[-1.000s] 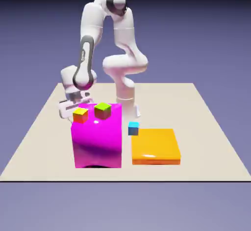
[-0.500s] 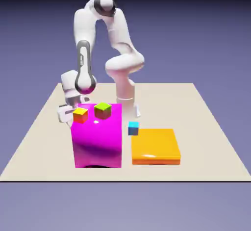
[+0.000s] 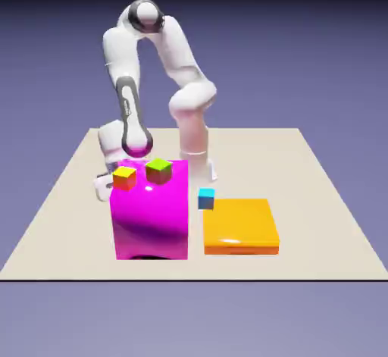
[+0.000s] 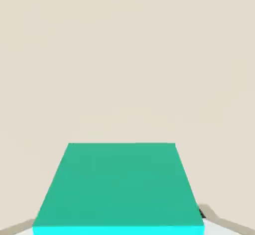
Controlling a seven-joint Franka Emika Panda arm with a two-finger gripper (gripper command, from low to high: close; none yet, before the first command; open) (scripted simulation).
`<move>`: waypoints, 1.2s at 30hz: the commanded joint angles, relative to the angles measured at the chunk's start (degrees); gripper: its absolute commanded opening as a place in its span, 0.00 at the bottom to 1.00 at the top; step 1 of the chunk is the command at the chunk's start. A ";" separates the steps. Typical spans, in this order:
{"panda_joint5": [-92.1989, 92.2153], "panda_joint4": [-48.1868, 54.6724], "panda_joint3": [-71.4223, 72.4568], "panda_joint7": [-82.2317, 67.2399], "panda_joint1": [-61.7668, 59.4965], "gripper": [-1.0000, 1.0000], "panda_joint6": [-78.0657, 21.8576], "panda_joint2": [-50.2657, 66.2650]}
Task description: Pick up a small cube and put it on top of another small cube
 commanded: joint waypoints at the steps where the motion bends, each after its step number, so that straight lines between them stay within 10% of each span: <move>1: 0.62 -0.07 2.08 -0.36 -1.97 0.00 -0.73 0.56; 25: 14.16 -1.57 49.69 -7.90 -46.95 0.00 -16.30 13.43; 36: 27.13 10.25 59.65 -35.31 -59.31 0.00 -14.19 17.66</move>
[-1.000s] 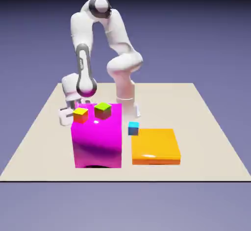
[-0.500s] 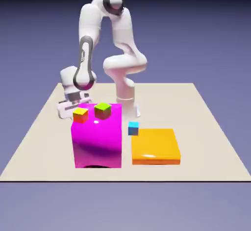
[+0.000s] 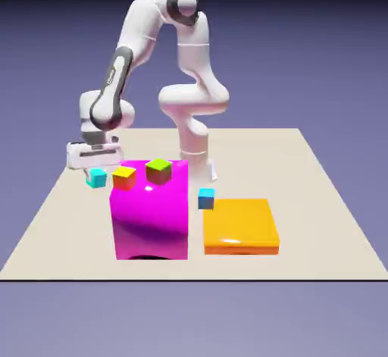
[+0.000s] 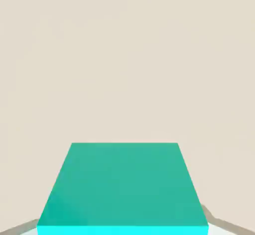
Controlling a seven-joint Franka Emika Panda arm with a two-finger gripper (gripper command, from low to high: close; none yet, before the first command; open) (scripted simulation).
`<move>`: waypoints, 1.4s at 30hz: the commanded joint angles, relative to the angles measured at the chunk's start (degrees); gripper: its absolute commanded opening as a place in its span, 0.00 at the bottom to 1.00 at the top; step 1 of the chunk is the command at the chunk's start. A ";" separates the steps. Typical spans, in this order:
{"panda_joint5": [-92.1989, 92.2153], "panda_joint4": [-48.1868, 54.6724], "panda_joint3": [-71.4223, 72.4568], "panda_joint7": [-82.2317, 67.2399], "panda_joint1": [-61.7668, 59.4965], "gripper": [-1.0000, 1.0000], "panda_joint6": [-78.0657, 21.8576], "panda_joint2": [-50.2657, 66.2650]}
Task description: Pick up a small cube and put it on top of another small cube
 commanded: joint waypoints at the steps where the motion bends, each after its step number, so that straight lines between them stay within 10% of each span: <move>1: 1.20 1.07 0.91 -2.51 -1.14 0.00 0.17 0.39; 26: -3.69 13.69 35.69 -64.81 -12.21 0.00 -8.92 -2.22; 42: -39.82 3.52 59.31 -85.29 1.26 0.00 -25.85 -15.36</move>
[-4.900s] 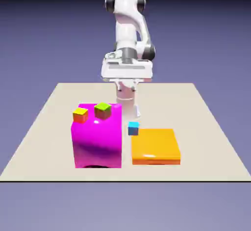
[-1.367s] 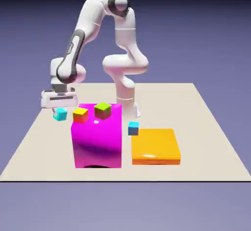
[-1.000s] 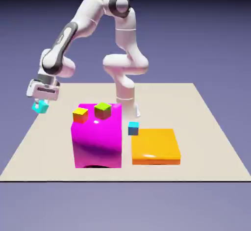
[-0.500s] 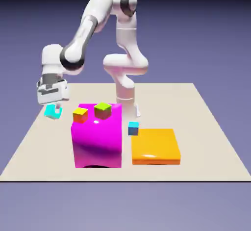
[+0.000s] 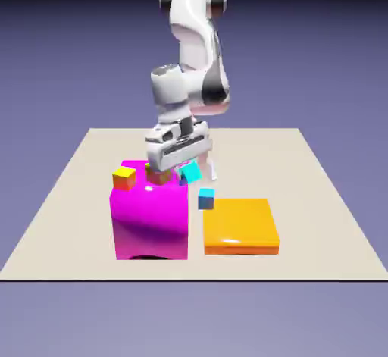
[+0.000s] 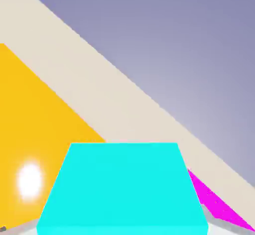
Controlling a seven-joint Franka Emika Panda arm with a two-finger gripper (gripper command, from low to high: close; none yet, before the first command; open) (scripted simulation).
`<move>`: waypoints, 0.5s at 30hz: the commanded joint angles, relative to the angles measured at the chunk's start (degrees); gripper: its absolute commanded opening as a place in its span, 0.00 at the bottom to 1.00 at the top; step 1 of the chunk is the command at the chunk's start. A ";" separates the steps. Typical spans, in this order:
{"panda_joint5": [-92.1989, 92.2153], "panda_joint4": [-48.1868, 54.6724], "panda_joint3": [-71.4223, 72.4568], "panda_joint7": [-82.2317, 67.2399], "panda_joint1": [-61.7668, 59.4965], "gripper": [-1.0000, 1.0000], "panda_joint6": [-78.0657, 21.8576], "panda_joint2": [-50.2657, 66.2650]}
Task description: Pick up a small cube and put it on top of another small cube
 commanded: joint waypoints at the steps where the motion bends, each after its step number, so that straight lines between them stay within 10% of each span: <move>1: -2.58 -0.92 1.13 -0.42 1.13 0.00 -1.00 -0.89; 15: -32.51 -16.35 3.11 15.10 15.70 0.00 -5.32 -6.27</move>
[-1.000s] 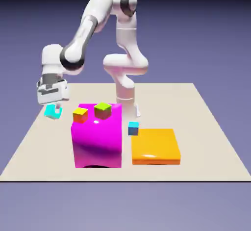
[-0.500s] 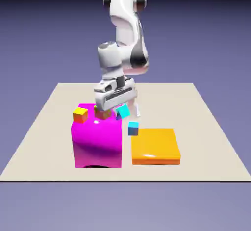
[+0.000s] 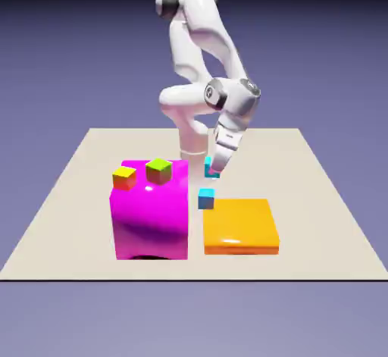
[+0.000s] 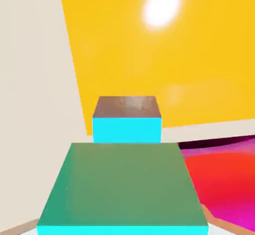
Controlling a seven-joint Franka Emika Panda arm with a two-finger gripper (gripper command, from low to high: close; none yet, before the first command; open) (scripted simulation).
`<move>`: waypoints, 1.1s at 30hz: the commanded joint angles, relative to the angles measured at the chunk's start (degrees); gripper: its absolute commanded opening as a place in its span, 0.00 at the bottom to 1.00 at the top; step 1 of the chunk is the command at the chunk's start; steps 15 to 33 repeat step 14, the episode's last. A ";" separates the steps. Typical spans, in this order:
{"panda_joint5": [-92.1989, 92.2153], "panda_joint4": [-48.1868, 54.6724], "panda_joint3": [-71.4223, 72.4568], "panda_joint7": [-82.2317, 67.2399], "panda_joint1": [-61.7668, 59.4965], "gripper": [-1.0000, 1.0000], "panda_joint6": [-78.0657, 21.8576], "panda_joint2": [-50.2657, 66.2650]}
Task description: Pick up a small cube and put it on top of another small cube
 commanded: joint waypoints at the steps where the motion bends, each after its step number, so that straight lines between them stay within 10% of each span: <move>1: -1.70 -0.56 -0.16 1.09 -0.83 0.00 2.54 1.99; 5: -6.41 -2.26 -0.65 4.14 -3.33 0.00 10.09 8.03; 6: -6.41 -2.26 -0.65 4.14 -3.33 1.00 10.09 8.03; 13: 2.92 1.10 0.32 -1.89 1.62 1.00 -4.85 -3.92; 33: 2.96 1.12 0.32 -1.92 1.64 1.00 -4.93 -3.98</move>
